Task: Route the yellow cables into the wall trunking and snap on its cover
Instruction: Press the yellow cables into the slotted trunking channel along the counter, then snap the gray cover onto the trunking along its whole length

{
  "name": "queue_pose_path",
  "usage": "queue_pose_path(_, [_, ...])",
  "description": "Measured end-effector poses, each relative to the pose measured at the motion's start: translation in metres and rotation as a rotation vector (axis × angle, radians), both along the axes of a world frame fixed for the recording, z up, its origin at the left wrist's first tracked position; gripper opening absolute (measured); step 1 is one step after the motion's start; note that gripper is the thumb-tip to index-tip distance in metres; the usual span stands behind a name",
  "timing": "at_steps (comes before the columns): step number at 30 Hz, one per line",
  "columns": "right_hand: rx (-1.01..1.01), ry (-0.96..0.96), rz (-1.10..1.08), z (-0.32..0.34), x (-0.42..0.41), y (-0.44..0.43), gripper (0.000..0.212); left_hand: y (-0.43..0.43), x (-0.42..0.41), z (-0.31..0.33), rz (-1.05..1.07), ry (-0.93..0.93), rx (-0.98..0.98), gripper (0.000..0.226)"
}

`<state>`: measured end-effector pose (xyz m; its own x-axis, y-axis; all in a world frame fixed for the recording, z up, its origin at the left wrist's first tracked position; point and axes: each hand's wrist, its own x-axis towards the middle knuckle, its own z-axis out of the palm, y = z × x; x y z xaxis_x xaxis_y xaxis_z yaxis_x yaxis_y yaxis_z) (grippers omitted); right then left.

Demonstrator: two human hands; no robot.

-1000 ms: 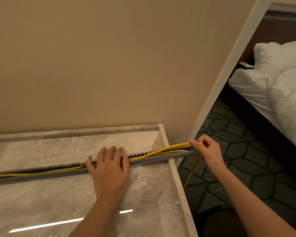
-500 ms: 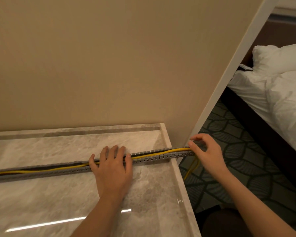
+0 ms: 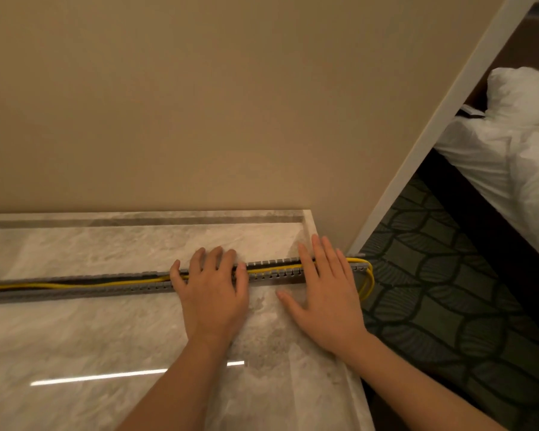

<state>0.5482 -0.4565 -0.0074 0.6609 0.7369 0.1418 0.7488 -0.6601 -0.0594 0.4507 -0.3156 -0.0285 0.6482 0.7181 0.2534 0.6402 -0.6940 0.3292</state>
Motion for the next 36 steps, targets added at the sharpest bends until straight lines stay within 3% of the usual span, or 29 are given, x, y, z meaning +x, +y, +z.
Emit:
queue_pose_path(6, [-0.053, -0.049, 0.007, -0.001, -0.001, 0.0, 0.09, 0.0, 0.001, 0.0, 0.016, 0.015, 0.027, 0.046])
queue_pose_path(14, [-0.018, -0.053, 0.048, -0.004, 0.003, 0.0, 0.079, -0.002, -0.013, 0.007, -0.062, -0.046, -0.043, 0.061])
queue_pose_path(19, [-0.088, 0.068, 0.133, 0.005, -0.017, 0.013, 0.077, -0.002, -0.072, 0.021, -0.165, 0.091, -0.053, 0.053])
queue_pose_path(25, [-0.105, 0.249, 0.311, 0.034, -0.115, 0.04, 0.073, 0.0, -0.18, 0.055, -0.064, 0.22, -0.067, 0.054])
queue_pose_path(36, [-0.087, 0.304, 0.581, 0.078, -0.368, 0.076, 0.069, -0.002, -0.462, 0.087, 0.104, 0.097, -0.149, 0.056])
